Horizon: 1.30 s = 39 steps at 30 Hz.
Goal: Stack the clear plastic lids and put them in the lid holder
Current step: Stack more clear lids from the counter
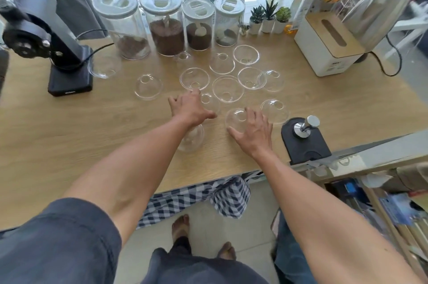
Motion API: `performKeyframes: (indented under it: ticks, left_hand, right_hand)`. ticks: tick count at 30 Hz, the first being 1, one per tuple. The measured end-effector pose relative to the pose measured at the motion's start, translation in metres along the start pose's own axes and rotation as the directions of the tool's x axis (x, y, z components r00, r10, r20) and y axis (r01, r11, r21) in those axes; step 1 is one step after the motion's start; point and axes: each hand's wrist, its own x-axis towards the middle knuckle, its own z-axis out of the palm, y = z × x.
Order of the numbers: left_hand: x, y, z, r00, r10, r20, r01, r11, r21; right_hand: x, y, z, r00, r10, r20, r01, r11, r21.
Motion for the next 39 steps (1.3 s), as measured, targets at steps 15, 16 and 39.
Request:
performKeyframes:
  ticks: [15, 16, 39]
  left_hand:
    - [-0.033, -0.024, -0.041, 0.983, 0.045, -0.177, -0.058, 0.996, -0.072]
    - [-0.038, -0.029, -0.042, 0.982, 0.041, -0.183, -0.057, 0.995, -0.079]
    - [-0.119, -0.059, 0.004, 0.971, -0.001, -0.238, -0.034, 0.989, -0.143]
  right_hand:
    - [-0.015, -0.006, -0.009, 0.999, 0.031, -0.028, -0.024, 0.975, 0.221]
    - [-0.015, -0.009, -0.009, 0.999, 0.04, -0.028, -0.032, 0.97, 0.241]
    - [-0.019, -0.046, -0.011, 0.998, -0.06, -0.027, 0.066, 0.925, 0.374]
